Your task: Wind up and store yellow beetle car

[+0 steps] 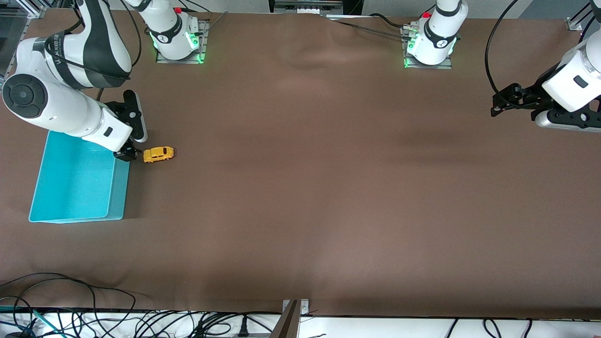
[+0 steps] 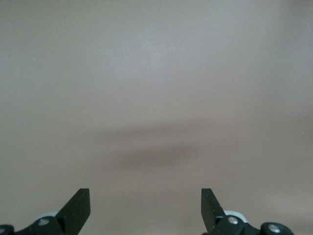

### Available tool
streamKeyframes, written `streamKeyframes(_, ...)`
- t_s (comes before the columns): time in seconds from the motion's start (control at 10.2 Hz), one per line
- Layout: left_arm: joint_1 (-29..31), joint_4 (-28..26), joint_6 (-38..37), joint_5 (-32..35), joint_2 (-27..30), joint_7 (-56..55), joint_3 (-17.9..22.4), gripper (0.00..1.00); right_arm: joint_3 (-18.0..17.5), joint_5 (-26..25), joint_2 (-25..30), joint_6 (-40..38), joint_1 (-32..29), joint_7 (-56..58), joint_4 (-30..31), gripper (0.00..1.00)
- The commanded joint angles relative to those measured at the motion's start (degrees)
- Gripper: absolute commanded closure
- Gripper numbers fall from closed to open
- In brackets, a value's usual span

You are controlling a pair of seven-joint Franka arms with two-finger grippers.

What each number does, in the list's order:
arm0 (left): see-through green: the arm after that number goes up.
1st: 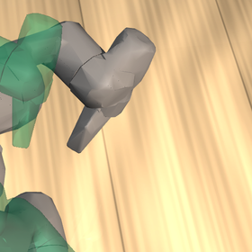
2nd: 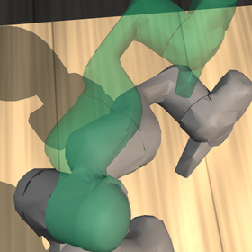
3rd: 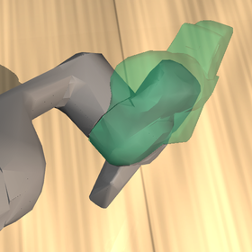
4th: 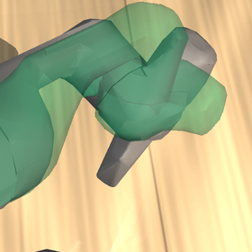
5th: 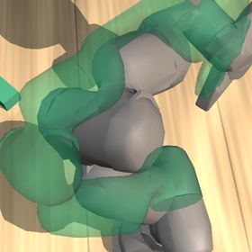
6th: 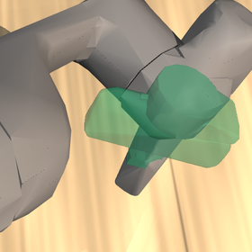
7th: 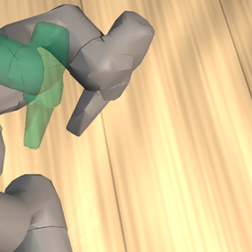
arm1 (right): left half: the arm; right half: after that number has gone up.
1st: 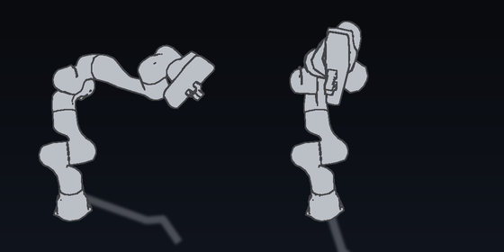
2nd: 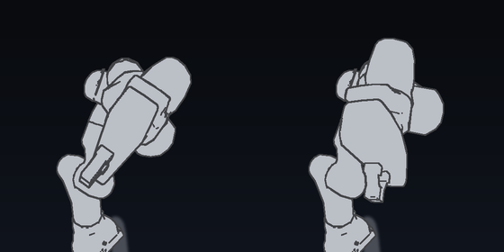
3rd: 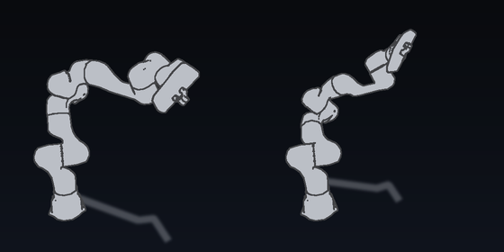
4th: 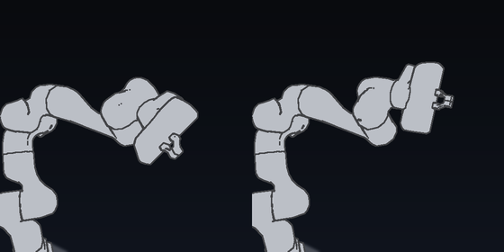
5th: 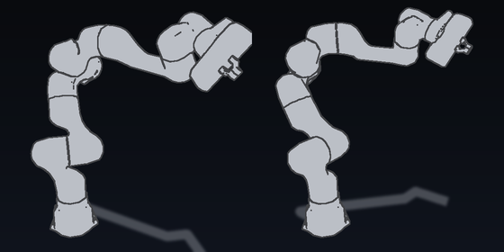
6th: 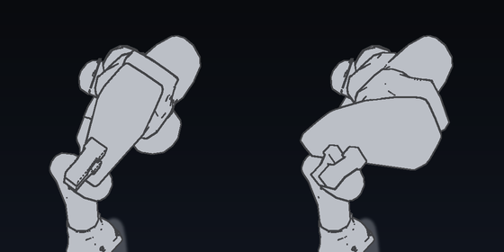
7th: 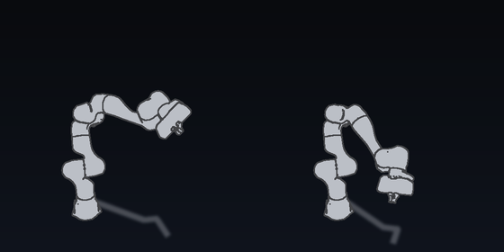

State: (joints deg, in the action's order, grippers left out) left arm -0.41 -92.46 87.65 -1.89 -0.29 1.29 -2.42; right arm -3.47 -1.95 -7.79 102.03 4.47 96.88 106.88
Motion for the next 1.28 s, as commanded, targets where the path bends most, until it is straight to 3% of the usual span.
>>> streamKeyframes(0.0,0.14,1.32,-0.64,0.3,-0.24,-0.41,-0.22,0.0,-0.75,-0.77,1.64,0.81,-0.78,1.03,2.28,0.0)
streamKeyframes(1.18,0.05,1.23,-0.82,0.39,-0.15,-0.49,-0.57,0.0,-0.4,-2.0,1.38,-0.25,-1.75,0.94,3.6,0.0)
